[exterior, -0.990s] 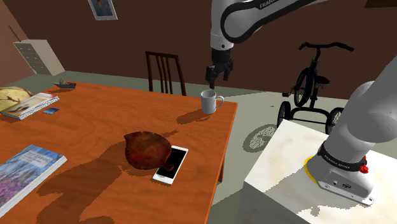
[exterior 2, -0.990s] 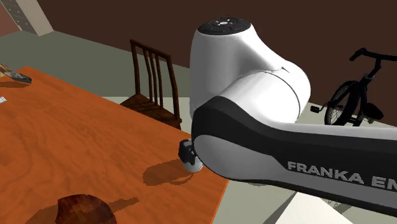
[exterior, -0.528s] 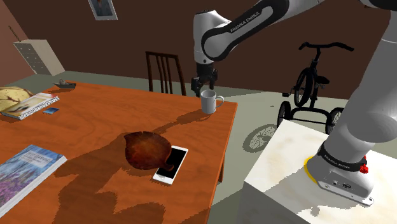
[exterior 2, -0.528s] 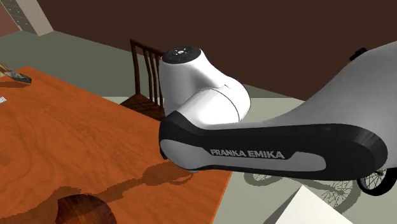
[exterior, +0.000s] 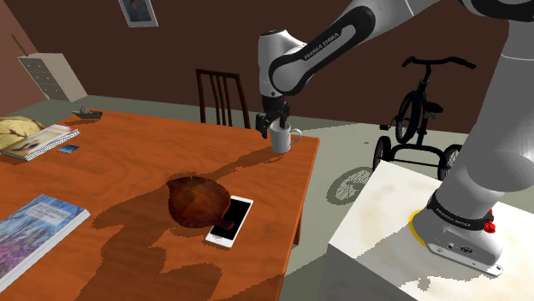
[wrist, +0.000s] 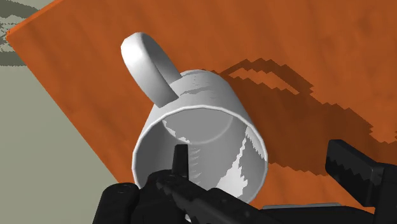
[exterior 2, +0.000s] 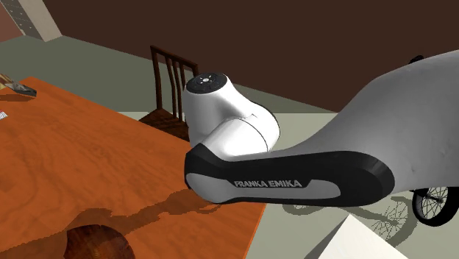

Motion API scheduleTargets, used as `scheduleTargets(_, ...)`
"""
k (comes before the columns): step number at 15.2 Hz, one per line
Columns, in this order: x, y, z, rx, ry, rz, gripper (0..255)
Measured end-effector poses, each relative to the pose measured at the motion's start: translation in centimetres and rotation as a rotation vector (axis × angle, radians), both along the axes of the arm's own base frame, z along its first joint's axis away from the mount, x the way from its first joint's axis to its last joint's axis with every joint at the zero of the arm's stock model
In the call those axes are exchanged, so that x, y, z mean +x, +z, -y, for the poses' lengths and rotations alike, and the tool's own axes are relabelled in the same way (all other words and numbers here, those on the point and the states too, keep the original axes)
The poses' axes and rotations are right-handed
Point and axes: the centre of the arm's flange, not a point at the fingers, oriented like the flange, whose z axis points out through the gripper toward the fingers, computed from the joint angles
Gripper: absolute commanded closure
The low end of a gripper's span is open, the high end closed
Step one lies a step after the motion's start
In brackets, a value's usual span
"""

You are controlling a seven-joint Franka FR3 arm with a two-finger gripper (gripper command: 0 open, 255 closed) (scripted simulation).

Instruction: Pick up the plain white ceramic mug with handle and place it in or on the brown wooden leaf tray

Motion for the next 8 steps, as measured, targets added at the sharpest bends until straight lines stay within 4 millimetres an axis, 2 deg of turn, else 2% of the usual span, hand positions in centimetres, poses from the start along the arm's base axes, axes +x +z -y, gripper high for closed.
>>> scheduleTargets(7,0.08,-0.77,-0.02,0.0,0.0,0.0,0)
scheduleTargets(8,0.08,-0.77,-0.02,0.0,0.0,0.0,255)
